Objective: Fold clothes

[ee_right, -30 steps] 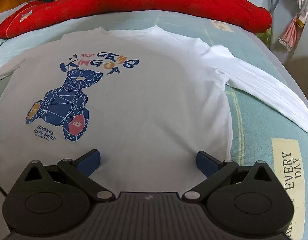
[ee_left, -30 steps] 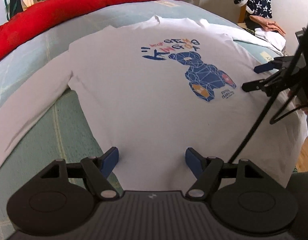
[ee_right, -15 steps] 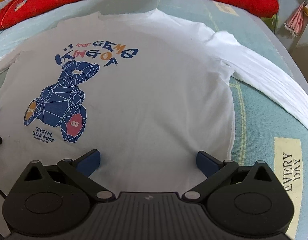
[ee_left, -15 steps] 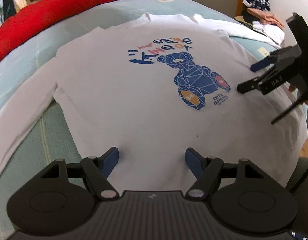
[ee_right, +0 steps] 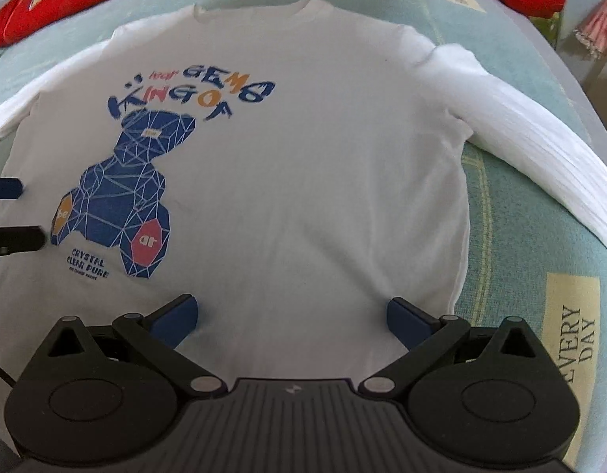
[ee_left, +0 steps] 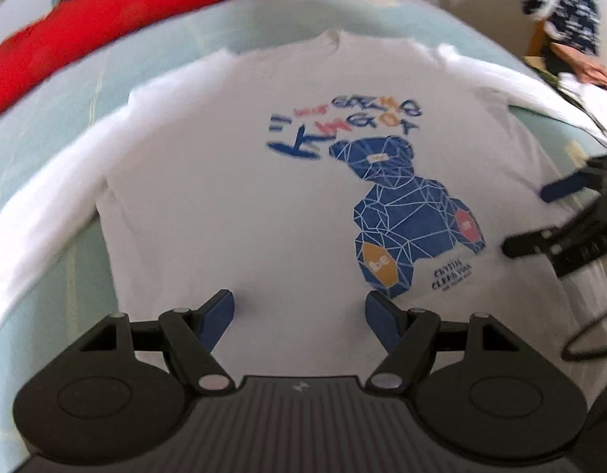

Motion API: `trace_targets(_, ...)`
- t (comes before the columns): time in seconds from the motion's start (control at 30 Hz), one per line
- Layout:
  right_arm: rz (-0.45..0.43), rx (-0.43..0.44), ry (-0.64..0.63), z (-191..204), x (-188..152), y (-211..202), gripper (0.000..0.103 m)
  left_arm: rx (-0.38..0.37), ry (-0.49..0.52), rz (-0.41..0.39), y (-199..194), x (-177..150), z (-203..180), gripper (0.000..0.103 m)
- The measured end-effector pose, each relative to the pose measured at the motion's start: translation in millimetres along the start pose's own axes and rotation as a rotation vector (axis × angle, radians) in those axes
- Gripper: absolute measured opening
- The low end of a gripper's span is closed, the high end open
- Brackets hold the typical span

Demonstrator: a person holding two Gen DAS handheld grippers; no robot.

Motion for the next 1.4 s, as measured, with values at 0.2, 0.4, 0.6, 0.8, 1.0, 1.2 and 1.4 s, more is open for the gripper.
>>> trace_targets(0.2, 0.051, 0.009, -0.001, -0.6, 6.1, 3.3, 0.103, 0.013, -0.090, 0.026, 13.1, 5.3, -3.1, 0.079)
trace_targets(0.4, -0.055, 0.003, 0.013, 0.9, -7.6, 0.3, 0.103, -0.042, -0.104, 0.019, 16.7, 4.8, 0.9, 0.085)
trace_targets(0.6, -0.147, -0.007, 0.033, 0.0, -16.2, -2.6, 0.103, -0.083, -0.045, -0.028, 15.4, -1.1, 0.5, 0.088)
trace_targets(0.8, -0.166, -0.004, 0.041, 1.1, -13.1, -0.2, 0.103, -0.058, -0.048, -0.051, 14.4, -3.0, -2.5, 0.090)
trace_targets(1.0, -0.176, -0.002, 0.047, 0.4, -16.0, -2.9, 0.103, -0.013, -0.046, -0.076, 13.3, -6.5, -8.4, 0.090)
trace_targets(1.2, -0.219, 0.023, 0.029, -1.9, -21.7, -5.3, 0.103, 0.018, -0.032, -0.151, 8.9, -16.3, -12.9, 0.090)
trace_targets(1.4, -0.336, 0.088, 0.036, -11.6, -54.3, -30.5, 0.103, 0.122, -0.025, -0.270, -39.1, -47.0, -39.7, 0.090)
Point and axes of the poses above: each gripper's, at about its wrist camera, not at the fingertips, and y roughly the way its jaws point, z to its left, x to its top, the point moved 3 cm from there along y, roughly the way its jaws point, and after that the axes turned 13 degrees about y, right-handed, at the moved point
